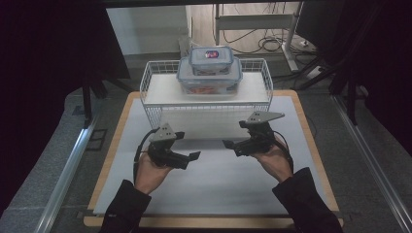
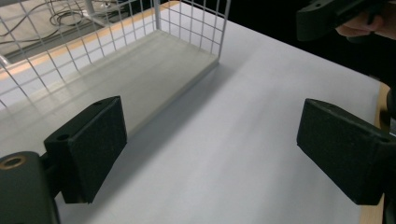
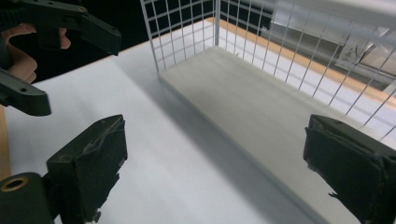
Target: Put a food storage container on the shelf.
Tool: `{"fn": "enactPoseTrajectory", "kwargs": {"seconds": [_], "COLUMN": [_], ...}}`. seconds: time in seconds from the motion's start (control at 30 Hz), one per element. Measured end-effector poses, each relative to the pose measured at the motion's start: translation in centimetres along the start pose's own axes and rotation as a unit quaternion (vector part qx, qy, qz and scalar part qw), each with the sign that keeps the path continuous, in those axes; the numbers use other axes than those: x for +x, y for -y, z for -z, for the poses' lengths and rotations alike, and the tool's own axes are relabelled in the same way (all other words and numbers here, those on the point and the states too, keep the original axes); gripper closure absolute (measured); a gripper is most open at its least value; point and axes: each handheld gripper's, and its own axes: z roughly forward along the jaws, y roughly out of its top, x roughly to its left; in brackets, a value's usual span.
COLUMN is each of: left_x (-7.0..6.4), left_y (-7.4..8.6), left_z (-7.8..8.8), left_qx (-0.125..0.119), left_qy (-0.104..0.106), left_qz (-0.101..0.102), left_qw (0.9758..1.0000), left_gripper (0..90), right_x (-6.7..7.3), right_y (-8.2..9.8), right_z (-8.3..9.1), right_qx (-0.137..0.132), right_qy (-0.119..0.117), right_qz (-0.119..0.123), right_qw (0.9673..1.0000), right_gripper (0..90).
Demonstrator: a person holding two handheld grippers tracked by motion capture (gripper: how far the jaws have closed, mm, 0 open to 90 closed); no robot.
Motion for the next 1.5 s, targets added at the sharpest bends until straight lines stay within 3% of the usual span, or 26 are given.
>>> {"fn": "enactPoseTrajectory", "kwargs": {"seconds": [0.17, 0.2, 0.47, 0.63, 0.8, 1.03, 1.5], "left_x": [-0.8, -1.2, -2.5, -2.9, -2.7, -2.8, -2.9], "left_y": [1.6, 2.0, 3.3, 4.7, 6.5, 7.9, 10.3], "left_z": [-0.3, -0.3, 0.6, 1.3, 1.9, 2.5, 3.4], "left_qx": [0.008, 0.025, 0.028, 0.034, 0.046, 0.059, 0.062], "left_qy": [-0.005, -0.025, -0.028, -0.044, -0.057, -0.069, -0.095], "left_qz": [-0.012, -0.03, -0.037, -0.036, -0.015, -0.011, -0.007], "left_qw": [0.9999, 0.9989, 0.9985, 0.9978, 0.9972, 0.9958, 0.9935], "left_gripper": [7.5, 6.5, 5.1, 3.9, 3.9, 3.5, 3.1], "right_x": [0.0, 0.1, 0.9, 1.2, 1.8, 2.0, 2.4], "right_y": [1.6, 2.0, 3.4, 4.6, 5.7, 6.8, 10.6], "right_z": [-0.2, -0.1, 0.7, 1.2, 1.7, 2.4, 3.6], "right_qx": [0.015, 0.016, 0.009, 0.011, 0.007, 0.002, 0.033], "right_qy": [0.004, 0.002, 0.005, 0.014, 0.026, 0.038, 0.056], "right_qz": [0.011, 0.012, 0.008, -0.001, -0.006, -0.012, -0.014], "right_qw": [0.9998, 0.9998, 0.9999, 0.9998, 0.9996, 0.9992, 0.9978], "right_gripper": [4.3, 4.0, 3.6, 2.8, 2.5, 2.5, 2.6]}}
